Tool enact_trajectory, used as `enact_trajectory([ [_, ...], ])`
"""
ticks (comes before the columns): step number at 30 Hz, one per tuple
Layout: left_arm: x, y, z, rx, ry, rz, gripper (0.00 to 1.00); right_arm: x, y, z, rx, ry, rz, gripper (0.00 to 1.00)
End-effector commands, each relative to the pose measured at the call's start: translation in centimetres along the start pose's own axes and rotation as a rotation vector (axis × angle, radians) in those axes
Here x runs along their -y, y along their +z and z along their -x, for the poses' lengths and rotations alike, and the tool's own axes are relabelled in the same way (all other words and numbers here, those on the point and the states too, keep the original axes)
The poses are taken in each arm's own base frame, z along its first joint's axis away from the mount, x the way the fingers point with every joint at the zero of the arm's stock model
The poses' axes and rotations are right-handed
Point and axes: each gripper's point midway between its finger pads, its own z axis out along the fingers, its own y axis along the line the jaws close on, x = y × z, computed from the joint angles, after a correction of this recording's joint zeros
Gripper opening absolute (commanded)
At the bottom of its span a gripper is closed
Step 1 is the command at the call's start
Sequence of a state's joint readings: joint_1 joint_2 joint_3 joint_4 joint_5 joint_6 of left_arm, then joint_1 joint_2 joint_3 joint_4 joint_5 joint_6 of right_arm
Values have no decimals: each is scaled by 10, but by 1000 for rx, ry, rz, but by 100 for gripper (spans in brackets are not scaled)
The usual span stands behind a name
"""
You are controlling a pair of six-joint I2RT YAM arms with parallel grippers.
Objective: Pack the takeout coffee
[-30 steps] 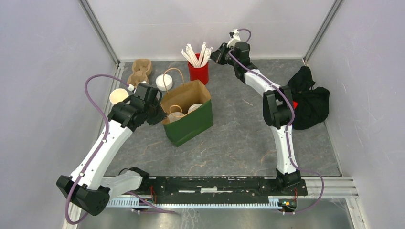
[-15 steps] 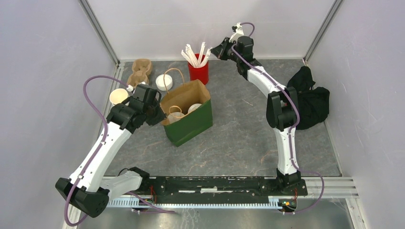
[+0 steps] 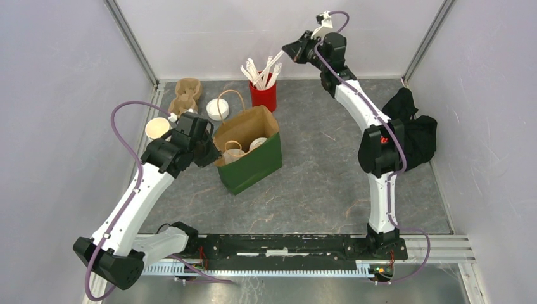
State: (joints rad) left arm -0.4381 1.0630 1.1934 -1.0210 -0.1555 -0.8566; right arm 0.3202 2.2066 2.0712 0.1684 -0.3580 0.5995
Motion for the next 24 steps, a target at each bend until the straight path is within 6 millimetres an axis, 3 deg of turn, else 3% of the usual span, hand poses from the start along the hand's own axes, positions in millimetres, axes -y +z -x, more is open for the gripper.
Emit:
enact_trajectory([
  [1,0,-1,2,19,26,-21,2,-63,-46,109,173,-75,106,0],
  [5,1,0,1,23,29,-37,2,-83,-94,143,167,-141,121,0],
  [9,1,1,-2,17,20,-51,2,-105,-146,153,125,-248,105,0],
  [15,3,-4,2,44,10,-71,2,-178,-200,118,38,-194,347,0],
  [21,8,-3,4,38,25,-82,2,-241,-212,74,-46,-145,436,0],
  [24,10,-3,6,42,29,-88,2,-251,-208,48,-88,-134,437,0],
])
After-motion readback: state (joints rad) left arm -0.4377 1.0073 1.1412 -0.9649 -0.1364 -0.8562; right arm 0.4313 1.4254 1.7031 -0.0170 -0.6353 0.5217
